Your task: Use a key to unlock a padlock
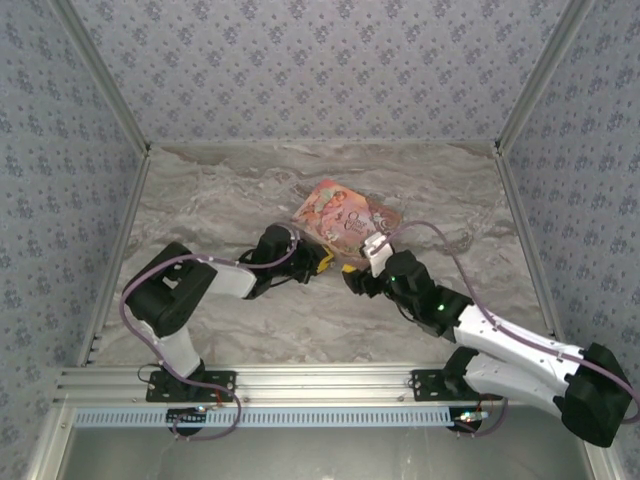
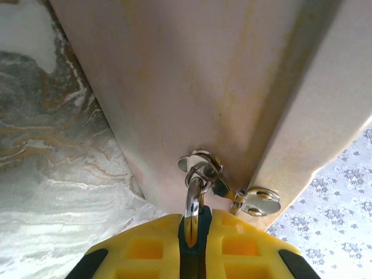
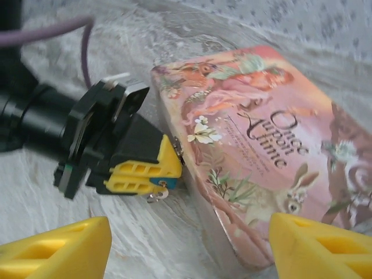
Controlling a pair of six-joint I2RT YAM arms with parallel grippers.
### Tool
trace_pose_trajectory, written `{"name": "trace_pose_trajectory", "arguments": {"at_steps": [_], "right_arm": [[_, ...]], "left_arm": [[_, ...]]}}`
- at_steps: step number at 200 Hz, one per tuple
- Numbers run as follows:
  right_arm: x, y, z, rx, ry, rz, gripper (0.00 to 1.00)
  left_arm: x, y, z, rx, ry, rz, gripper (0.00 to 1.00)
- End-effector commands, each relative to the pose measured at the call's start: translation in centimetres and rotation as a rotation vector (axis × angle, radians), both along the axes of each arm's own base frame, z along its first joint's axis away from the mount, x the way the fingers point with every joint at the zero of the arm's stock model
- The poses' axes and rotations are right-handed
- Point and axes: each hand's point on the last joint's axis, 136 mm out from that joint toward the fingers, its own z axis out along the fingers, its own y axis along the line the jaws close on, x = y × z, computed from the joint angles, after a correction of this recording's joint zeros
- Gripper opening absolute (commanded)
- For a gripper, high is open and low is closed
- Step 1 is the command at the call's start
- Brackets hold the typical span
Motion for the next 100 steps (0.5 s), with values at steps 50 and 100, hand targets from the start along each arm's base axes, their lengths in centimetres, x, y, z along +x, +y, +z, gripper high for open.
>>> {"name": "trace_pose_trajectory", "arguments": {"at_steps": [50, 100], "right_arm": [[0.6, 3.2, -3.3, -0.730, -0.343, 0.244, 0.71], [1.9, 5.7, -5.3, -0.775, -0.403, 0.277, 0.59]], "left_arm": [[-0.6, -0.8, 3.2, -0.048, 0.097, -0.012, 0.00], [-0.5, -1.1, 3.7, -0.067, 0.105, -0.014, 0.00]]}}
